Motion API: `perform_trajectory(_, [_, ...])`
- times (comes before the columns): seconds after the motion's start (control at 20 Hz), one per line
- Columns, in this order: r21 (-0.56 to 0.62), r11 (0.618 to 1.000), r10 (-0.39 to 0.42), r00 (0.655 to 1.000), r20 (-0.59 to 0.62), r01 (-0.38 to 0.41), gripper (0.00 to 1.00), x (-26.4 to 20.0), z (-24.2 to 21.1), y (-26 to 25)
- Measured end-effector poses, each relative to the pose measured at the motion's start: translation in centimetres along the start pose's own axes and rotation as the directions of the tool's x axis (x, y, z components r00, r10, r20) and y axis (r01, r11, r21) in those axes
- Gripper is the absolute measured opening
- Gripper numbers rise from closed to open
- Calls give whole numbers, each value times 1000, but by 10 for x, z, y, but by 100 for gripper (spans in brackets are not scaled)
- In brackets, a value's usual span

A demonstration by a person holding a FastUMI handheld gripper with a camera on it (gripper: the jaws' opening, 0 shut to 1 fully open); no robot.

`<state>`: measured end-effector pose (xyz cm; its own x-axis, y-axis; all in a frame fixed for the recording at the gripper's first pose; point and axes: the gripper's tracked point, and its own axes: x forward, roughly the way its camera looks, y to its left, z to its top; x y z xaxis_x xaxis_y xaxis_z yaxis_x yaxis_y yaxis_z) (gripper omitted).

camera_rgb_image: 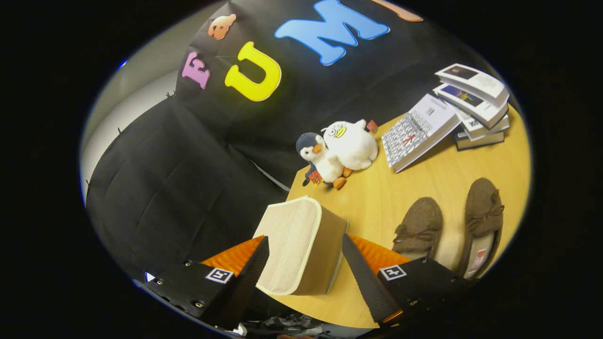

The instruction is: Open the storage box then place both shoes into the box .Put the left shoe in first, then the right shoe, with the right side of both shoes facing outward in a uniform manner.

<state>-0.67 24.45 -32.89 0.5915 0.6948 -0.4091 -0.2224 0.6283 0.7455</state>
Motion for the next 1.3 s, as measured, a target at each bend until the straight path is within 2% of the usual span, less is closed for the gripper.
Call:
perform_trajectory(0.35, [55,996,79,989,-124,-73,97,57,-40,1])
perform_trajectory(0.55, [117,990,100,982,-163,-82,97,86,-52,-8])
perform_trajectory(0.85, [155,984,121,972,-203,-90,97,112,-69,-2])
perform_trajectory(0.95, [205,974,145,966,-215,-101,94,112,-71,6])
perform_trajectory(1.0, [224,969,154,964,-215,-105,86,118,-72,10])
perform_trajectory(1.05, [235,965,172,960,-219,-120,69,116,-68,13])
perform_trajectory(1.1, [229,965,176,959,-223,-124,69,109,-65,15])
perform_trajectory(1.15, [209,973,140,968,-209,-96,69,103,-59,7])
perform_trajectory(1.2, [232,968,142,970,-198,-94,50,104,-50,7])
perform_trajectory(1.25, [271,954,182,964,-193,-126,30,103,-45,16])
perform_trajectory(1.3, [282,948,205,962,-180,-149,30,104,-43,20])
